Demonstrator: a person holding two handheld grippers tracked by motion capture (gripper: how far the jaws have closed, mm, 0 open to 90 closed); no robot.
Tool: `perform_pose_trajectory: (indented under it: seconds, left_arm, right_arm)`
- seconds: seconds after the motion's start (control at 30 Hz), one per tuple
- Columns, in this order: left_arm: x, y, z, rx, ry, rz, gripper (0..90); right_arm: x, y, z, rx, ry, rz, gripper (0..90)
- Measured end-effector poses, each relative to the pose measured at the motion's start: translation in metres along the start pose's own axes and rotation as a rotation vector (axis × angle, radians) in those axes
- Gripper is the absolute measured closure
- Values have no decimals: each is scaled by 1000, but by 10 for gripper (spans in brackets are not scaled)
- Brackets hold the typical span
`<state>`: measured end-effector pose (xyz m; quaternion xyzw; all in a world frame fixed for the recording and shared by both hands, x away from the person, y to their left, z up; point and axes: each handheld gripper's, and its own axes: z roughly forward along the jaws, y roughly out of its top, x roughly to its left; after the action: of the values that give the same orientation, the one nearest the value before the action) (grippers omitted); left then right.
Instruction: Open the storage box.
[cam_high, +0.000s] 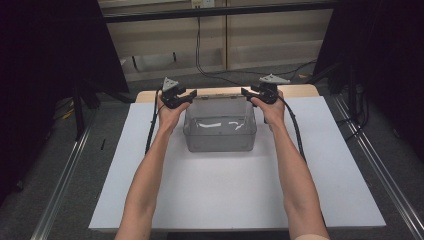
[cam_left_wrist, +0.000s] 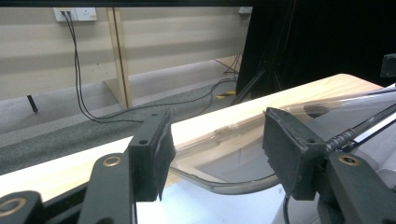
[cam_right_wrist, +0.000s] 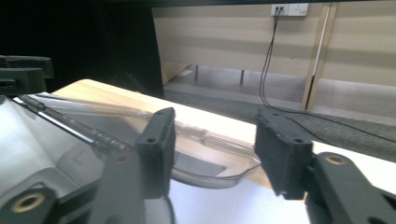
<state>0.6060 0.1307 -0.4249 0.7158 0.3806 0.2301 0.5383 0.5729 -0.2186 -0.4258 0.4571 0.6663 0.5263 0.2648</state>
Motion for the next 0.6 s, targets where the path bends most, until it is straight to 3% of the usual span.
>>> perform_pose_trajectory:
  seconds: [0.2,0.43,0.6]
  left_arm:
    - [0,3,-2,11,28,17,308]
    - [-1,5,-7,20,25,17,208]
    - [-5,8,-16,-13,31,-4,151]
  right_arm:
    - [1,2,-3,-8,-23,-13,349]
    - [4,6,-9,-12,-37,-31,248]
    - [6,5,-13,-38,-64,-18,199]
